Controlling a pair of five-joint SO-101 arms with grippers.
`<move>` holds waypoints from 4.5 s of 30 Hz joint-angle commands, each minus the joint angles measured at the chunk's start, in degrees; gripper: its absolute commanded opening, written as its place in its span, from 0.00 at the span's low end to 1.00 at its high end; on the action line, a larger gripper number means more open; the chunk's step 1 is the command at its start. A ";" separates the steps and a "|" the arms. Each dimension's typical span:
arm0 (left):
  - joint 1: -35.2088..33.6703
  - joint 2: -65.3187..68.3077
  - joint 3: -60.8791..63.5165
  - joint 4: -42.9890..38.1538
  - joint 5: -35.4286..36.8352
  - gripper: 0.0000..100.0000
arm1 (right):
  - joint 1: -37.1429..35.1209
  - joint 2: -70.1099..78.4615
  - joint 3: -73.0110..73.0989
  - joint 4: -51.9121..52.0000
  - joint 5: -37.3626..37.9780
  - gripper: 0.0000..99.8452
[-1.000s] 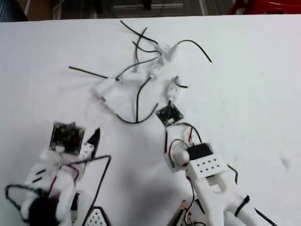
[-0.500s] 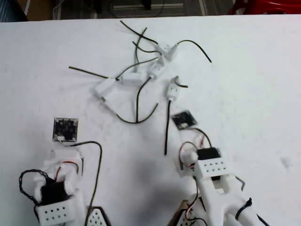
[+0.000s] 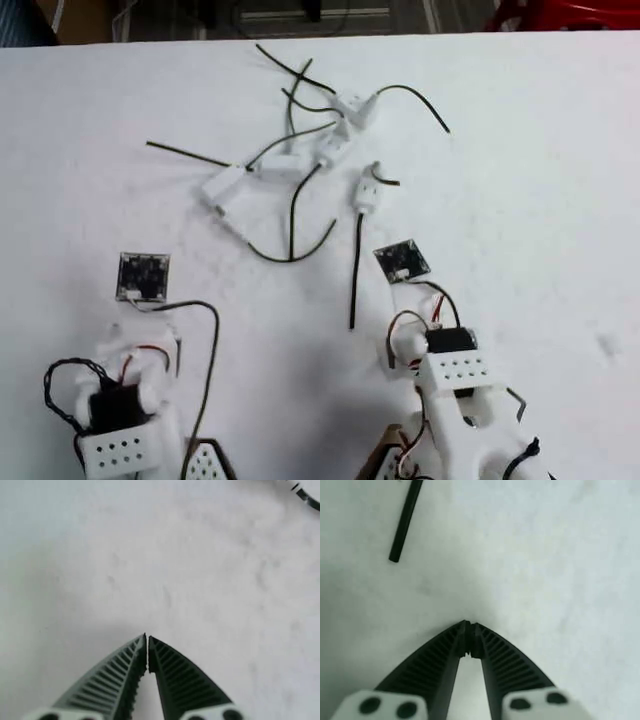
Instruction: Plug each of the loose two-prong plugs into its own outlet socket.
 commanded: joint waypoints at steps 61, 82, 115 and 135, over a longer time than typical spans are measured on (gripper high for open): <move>-1.98 0.13 0.09 0.79 25.67 0.02 | -0.48 -0.13 0.26 -1.01 -0.44 0.02; -1.98 0.13 0.09 0.79 25.67 0.02 | -0.48 -0.13 0.26 -1.01 -0.44 0.02; -1.98 0.13 0.09 0.79 25.67 0.02 | -0.48 -0.13 0.26 -1.01 -0.44 0.02; -1.98 0.13 0.09 0.79 25.67 0.02 | -0.48 -0.13 0.26 -1.01 -0.44 0.02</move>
